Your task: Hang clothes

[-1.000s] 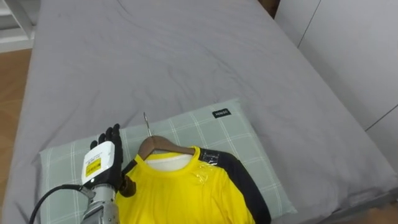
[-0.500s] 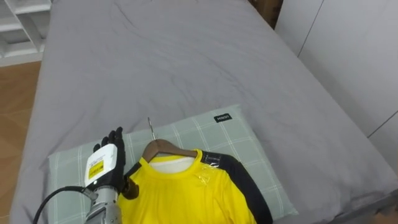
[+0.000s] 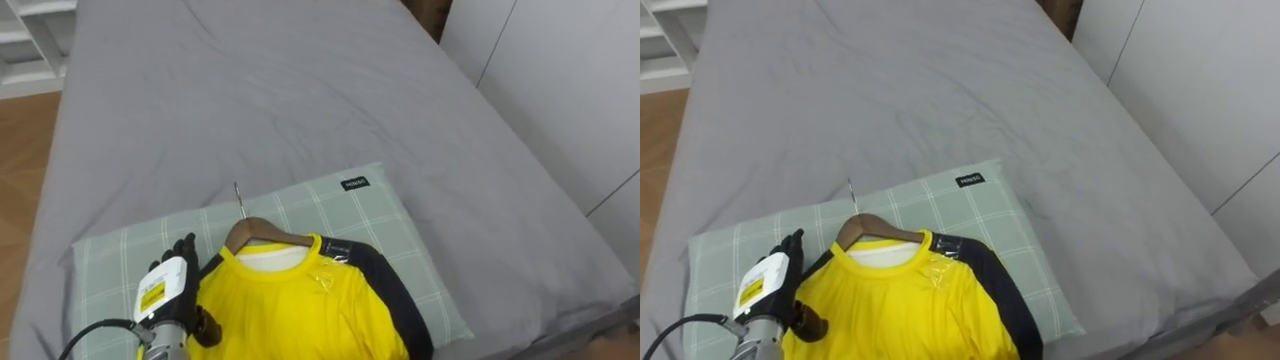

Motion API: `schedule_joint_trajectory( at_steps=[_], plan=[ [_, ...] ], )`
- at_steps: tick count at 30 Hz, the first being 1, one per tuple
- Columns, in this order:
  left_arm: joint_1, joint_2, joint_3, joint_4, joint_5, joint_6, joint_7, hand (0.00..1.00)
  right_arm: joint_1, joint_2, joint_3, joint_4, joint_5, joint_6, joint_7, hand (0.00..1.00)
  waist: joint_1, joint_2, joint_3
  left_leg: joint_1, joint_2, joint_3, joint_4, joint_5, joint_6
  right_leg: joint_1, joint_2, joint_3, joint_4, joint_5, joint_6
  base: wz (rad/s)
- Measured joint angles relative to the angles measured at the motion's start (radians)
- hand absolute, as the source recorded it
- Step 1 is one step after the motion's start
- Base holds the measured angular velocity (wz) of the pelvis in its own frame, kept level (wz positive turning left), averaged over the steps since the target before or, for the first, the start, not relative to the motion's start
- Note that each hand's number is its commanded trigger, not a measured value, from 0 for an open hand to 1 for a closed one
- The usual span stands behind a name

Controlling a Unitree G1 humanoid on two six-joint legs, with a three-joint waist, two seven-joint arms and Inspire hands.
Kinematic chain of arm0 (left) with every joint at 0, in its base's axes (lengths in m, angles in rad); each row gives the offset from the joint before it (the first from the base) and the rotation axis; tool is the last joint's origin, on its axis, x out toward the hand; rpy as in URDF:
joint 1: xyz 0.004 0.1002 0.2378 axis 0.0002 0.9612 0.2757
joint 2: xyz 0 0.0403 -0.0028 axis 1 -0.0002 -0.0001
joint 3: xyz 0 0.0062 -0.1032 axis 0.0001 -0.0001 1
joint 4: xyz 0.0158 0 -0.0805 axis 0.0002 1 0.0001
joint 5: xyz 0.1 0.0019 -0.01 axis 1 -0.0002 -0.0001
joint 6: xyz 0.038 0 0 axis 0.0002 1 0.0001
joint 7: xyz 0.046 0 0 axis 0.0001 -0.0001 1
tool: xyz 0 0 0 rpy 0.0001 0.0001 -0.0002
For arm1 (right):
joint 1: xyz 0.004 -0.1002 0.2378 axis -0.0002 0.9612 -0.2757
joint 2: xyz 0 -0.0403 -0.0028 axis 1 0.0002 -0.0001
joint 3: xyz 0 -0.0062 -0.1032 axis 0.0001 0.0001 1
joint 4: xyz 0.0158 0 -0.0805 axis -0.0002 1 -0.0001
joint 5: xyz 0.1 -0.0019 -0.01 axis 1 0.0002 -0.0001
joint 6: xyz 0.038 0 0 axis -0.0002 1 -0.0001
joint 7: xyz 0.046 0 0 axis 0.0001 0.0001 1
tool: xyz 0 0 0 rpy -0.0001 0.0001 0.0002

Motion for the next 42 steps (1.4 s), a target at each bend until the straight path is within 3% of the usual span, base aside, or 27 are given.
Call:
schedule_joint_trajectory(
  at_steps=[10, 20, 42],
  plan=[
    [-0.023, 0.000, -0.004, 0.017, -0.055, -0.011, 0.000, 0.00, -0.016, 0.009, 0.023, -0.001, 0.006, -0.009, 0.001, 0.00, 0.002, -0.019, 0.0101, -0.029, 0.004, 0.010, 0.012, 0.000, 0.000, -0.028, 0.002, 0.004, 0.000, 0.002, -0.003, 0.00],
    [-0.034, 0.000, -0.004, 0.056, -0.115, -0.012, -0.003, 0.00, -0.025, 0.011, 0.040, 0.001, 0.007, -0.009, 0.003, 0.00, -0.001, -0.022, 0.0105, -0.036, 0.005, 0.010, 0.010, 0.000, 0.000, -0.037, 0.003, 0.005, 0.004, 0.002, -0.003, 0.00],
    [-0.084, 0.021, -0.008, 0.092, -0.116, -0.015, -0.005, 0.00, -0.034, 0.022, 0.060, 0.001, 0.064, -0.009, 0.012, 0.00, -0.024, -0.046, 0.0113, -0.126, 0.014, 0.011, 0.060, 0.004, -0.001, -0.119, 0.013, 0.034, 0.041, 0.009, -0.014, 0.00]
  ],
)
